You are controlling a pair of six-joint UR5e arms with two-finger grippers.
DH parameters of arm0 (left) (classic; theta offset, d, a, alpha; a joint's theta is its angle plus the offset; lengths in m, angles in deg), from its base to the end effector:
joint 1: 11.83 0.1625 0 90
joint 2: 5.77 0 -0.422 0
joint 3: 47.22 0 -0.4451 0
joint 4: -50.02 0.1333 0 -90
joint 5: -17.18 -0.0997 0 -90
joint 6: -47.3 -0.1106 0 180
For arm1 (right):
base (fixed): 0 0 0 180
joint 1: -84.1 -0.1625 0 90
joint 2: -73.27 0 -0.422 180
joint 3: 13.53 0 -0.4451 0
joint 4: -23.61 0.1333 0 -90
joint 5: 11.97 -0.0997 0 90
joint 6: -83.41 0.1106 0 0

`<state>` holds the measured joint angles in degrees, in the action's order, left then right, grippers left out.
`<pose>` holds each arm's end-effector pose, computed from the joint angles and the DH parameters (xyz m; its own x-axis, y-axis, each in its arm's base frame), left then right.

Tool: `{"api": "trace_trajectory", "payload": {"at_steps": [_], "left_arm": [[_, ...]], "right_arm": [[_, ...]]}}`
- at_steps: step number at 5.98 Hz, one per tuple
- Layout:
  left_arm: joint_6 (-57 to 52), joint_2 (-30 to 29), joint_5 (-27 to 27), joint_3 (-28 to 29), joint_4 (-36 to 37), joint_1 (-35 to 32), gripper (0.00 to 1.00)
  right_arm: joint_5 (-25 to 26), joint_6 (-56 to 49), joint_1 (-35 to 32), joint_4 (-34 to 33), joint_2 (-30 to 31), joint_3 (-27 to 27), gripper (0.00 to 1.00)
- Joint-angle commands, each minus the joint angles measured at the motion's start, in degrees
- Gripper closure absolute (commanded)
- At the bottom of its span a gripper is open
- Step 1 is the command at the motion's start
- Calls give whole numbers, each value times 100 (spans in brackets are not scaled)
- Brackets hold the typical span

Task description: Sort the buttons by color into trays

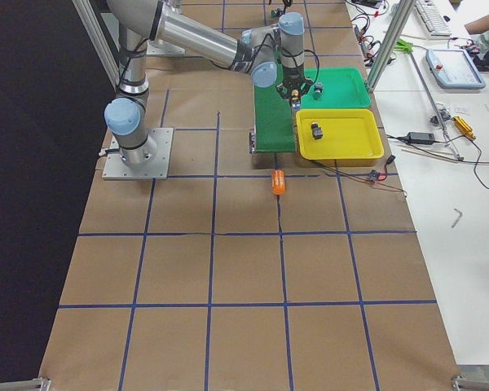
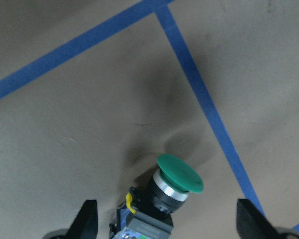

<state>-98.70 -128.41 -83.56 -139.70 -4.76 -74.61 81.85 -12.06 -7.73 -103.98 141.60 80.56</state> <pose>0.2161 -0.6665 0.1533 0.4684 0.8701 0.1535 0.8677 -0.4858 0.1057 0.1475 -0.6725 0.2737 0.1262 -0.9721 0.1979 -0.9902 -0.1114 0.0845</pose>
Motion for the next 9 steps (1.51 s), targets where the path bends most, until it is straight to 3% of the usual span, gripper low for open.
{"api": "trace_trajectory", "payload": {"at_steps": [1, 3, 4, 5, 6, 7, 9], "left_arm": [[-95, -215, 177, 2, 99, 108, 11], [-149, -286, 134, 169, 90, 108, 80], [17, -243, 116, 169, 64, 73, 94], [158, -172, 99, 169, 20, 38, 100], [377, 28, 81, 160, -163, -84, 100], [936, 518, 63, -5, -504, -303, 100], [3554, 1363, 238, -173, -1899, -1004, 100]], "right_arm": [[-39, -346, 164, -55, -1211, -1272, 89], [-83, -587, 323, -535, -2075, -1840, 89], [-92, -587, 324, -643, -2235, -1824, 74], [-57, -509, 332, -600, -2193, -1850, 1], [-39, -499, 341, -478, -1975, -1833, 0], [-48, -482, 341, 228, -1573, -1815, 0], [-57, 261, 219, 1801, -686, -1518, 0]]}}
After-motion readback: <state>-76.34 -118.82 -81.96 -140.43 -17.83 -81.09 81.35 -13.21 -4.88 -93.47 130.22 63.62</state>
